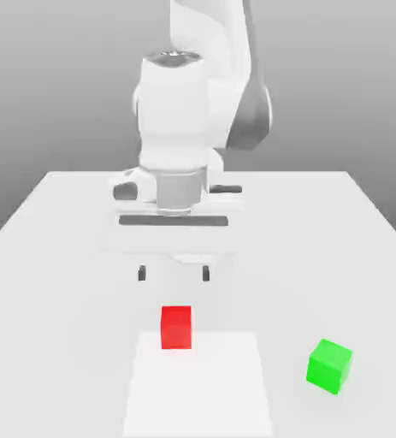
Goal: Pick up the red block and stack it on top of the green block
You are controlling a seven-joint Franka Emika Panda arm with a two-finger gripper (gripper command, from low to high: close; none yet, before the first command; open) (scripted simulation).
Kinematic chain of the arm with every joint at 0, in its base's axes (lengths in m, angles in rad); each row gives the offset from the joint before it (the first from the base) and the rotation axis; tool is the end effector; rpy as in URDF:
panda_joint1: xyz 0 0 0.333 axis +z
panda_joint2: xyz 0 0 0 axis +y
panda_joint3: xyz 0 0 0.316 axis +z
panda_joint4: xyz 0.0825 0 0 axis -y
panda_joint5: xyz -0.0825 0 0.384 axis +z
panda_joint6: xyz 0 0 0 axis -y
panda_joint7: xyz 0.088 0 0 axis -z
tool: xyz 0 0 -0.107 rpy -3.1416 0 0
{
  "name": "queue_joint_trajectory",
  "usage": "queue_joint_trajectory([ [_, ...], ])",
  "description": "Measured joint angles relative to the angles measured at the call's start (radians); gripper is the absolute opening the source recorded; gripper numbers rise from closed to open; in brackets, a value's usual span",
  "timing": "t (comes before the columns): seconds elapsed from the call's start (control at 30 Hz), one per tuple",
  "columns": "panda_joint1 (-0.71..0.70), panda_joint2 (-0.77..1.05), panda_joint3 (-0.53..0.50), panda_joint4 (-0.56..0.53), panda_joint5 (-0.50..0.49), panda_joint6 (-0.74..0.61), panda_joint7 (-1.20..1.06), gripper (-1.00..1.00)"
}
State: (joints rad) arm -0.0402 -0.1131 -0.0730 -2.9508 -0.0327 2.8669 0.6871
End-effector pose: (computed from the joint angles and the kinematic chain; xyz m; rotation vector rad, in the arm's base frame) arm 0.3292 -0.0344 0.2101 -2.9055 1.1750 -0.0441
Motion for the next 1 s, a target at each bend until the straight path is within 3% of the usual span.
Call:
queue_joint_trajectory([
  [0.2,-0.036,0.251,0.050,0.012,0.067,0.211,-0.053,0.00],
  [0.23,-0.045,0.273,0.059,0.014,0.069,0.230,-0.055,-1.00],
  [0.47,-0.046,0.272,0.059,0.014,0.065,0.228,-0.051,-1.00],
  [0.73,-0.048,0.008,0.047,-0.023,0.020,0.001,-0.020,-1.00],
  [1.0,0.097,0.028,0.140,0.111,0.068,-0.112,-0.111,-1.00],
])
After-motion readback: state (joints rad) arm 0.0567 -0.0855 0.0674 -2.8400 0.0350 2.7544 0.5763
